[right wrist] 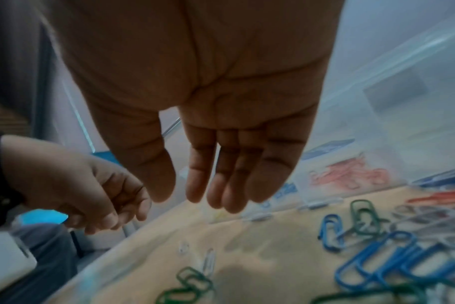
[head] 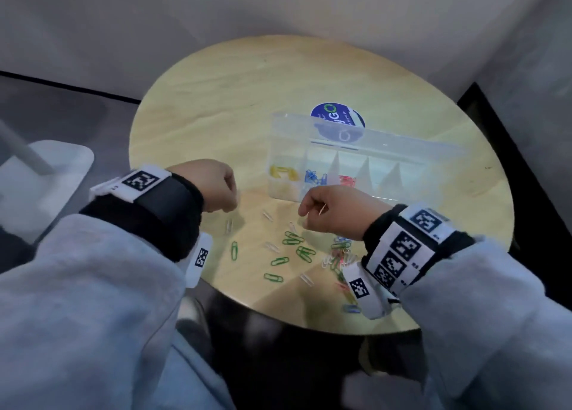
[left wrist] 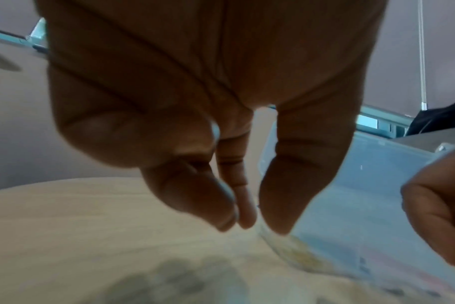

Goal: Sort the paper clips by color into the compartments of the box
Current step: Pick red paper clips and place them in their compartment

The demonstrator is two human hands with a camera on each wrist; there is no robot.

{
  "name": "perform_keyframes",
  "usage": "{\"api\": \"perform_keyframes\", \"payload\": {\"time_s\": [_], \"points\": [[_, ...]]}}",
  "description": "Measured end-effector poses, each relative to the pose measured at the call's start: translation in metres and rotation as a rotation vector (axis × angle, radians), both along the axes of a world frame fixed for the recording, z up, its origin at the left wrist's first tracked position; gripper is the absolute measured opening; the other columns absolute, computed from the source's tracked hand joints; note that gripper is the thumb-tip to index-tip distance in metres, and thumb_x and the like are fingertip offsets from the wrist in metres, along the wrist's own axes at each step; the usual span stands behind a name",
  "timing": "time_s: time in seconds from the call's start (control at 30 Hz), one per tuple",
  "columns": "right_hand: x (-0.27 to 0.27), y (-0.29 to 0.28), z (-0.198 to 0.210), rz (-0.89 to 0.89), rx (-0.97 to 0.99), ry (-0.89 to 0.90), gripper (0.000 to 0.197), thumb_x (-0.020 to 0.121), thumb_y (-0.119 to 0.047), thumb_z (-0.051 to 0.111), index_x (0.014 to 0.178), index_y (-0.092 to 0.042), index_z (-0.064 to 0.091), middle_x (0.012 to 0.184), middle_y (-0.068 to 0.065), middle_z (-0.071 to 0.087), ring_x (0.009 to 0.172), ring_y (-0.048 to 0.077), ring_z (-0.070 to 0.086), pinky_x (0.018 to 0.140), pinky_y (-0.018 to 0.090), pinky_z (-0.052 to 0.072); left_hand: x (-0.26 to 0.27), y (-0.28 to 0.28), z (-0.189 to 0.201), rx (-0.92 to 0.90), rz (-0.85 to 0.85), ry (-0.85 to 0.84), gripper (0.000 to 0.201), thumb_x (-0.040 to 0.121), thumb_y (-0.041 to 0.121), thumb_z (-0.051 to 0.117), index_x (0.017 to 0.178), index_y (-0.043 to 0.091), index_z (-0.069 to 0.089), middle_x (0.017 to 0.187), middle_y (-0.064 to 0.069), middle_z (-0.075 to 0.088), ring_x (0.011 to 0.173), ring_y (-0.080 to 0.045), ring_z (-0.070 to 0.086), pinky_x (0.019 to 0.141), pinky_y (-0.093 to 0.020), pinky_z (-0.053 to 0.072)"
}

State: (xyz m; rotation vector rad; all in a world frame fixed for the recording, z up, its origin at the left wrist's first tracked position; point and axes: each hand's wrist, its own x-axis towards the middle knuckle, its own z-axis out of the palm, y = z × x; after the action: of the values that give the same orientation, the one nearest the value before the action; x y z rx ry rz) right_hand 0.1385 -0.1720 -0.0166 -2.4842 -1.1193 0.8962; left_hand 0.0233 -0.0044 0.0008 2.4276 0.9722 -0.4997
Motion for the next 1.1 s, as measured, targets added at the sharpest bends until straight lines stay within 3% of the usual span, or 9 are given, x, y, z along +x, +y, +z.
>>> {"api": "perform_keyframes", "payload": {"time_s": [0.1, 0.17, 0.23, 0.33, 0.5, 0.6, 0.8, 0.9, 1.1], "points": [[-0.006, 0.009, -0.008, 0.045, -0.129, -0.122, 0.024, 0.082, -0.030, 0.065, 0.104, -0.024, 0.060, 0.095, -0.008, 0.056, 0.086, 0.013, 0.055, 0.080, 0.026, 0.046, -0.004, 0.002, -0.005, 0.058, -0.036, 0.099, 0.020, 0.081, 0.014, 0.061, 0.099, 0.015, 0.067, 0.070, 0.002, 0.057, 0.073, -0.019, 0.054, 0.057, -0.022, 0.036], [-0.011, 0.013, -0.013, 0.053, -0.219, -0.173, 0.035, 0.078, -0.040, 0.068, 0.108, -0.023, 0.057, 0.101, -0.007, 0.057, 0.092, 0.014, 0.055, 0.082, 0.027, 0.046, -0.003, 0.001, -0.008, 0.100, -0.060, 0.174, 0.011, 0.080, 0.019, 0.063, 0.082, 0.009, 0.065, 0.069, -0.002, 0.056, 0.064, -0.020, 0.051, 0.055, -0.022, 0.035], [-0.015, 0.016, -0.018, 0.041, -0.268, -0.181, 0.050, 0.074, -0.047, 0.071, 0.112, -0.020, 0.053, 0.107, -0.003, 0.059, 0.097, 0.016, 0.055, 0.080, 0.027, 0.045, -0.001, -0.001, -0.013, 0.109, -0.079, 0.235, 0.030, 0.079, 0.029, 0.067, 0.061, 0.010, 0.054, 0.059, -0.002, 0.049, 0.051, -0.017, 0.044, 0.048, -0.022, 0.031], [-0.023, 0.022, -0.020, 0.055, -0.286, -0.220, 0.064, 0.071, -0.054, 0.072, 0.116, -0.015, 0.050, 0.109, 0.000, 0.058, 0.102, 0.020, 0.056, 0.082, 0.031, 0.047, 0.001, -0.008, -0.022, 0.112, -0.083, 0.289, 0.035, 0.079, 0.033, 0.068, 0.056, 0.013, 0.050, 0.056, 0.000, 0.047, 0.049, -0.015, 0.042, 0.045, -0.022, 0.030], [-0.031, 0.033, -0.023, 0.079, -0.256, -0.248, 0.050, 0.075, -0.048, 0.070, 0.106, -0.012, 0.055, 0.100, 0.002, 0.060, 0.087, 0.018, 0.054, 0.075, 0.029, 0.047, 0.006, -0.015, -0.029, 0.135, -0.139, 0.303, 0.023, 0.083, 0.021, 0.063, 0.064, 0.012, 0.054, 0.060, -0.002, 0.047, 0.051, -0.016, 0.040, 0.043, -0.023, 0.028], [-0.031, 0.035, -0.025, 0.063, -0.225, -0.230, 0.042, 0.079, -0.041, 0.068, 0.107, -0.012, 0.057, 0.099, 0.001, 0.058, 0.088, 0.019, 0.054, 0.079, 0.029, 0.047, 0.008, -0.011, -0.035, 0.093, -0.111, 0.242, 0.005, 0.078, 0.017, 0.064, 0.076, 0.012, 0.064, 0.071, -0.003, 0.057, 0.063, -0.021, 0.050, 0.050, -0.021, 0.035], [-0.028, 0.042, -0.026, 0.121, -0.264, -0.228, 0.025, 0.087, -0.017, 0.054, 0.106, -0.007, 0.065, 0.111, 0.008, 0.064, 0.101, 0.024, 0.061, 0.090, 0.034, 0.053, 0.010, -0.007, -0.036, 0.006, -0.040, 0.094, 0.005, 0.072, 0.012, 0.062, 0.074, 0.013, 0.066, 0.069, -0.005, 0.060, 0.062, -0.024, 0.052, 0.057, -0.023, 0.038], [-0.028, 0.041, -0.022, 0.137, -0.253, -0.219, 0.026, 0.087, -0.018, 0.055, 0.108, -0.006, 0.065, 0.112, 0.008, 0.064, 0.102, 0.025, 0.060, 0.089, 0.034, 0.052, 0.009, -0.003, -0.029, -0.139, 0.000, -0.018, 0.005, 0.077, 0.014, 0.060, 0.073, 0.013, 0.062, 0.071, -0.005, 0.065, 0.062, -0.021, 0.054, 0.059, -0.021, 0.043], [-0.027, 0.035, -0.026, 0.075, -0.233, -0.270, 0.034, 0.080, -0.037, 0.067, 0.099, -0.010, 0.062, 0.097, 0.003, 0.063, 0.085, 0.020, 0.058, 0.073, 0.029, 0.048, 0.006, 0.005, -0.021, -0.537, 0.129, -0.179, 0.021, 0.082, -0.001, 0.057, 0.065, 0.010, 0.051, 0.064, -0.009, 0.060, 0.055, -0.016, 0.054, 0.051, -0.019, 0.045]]}}
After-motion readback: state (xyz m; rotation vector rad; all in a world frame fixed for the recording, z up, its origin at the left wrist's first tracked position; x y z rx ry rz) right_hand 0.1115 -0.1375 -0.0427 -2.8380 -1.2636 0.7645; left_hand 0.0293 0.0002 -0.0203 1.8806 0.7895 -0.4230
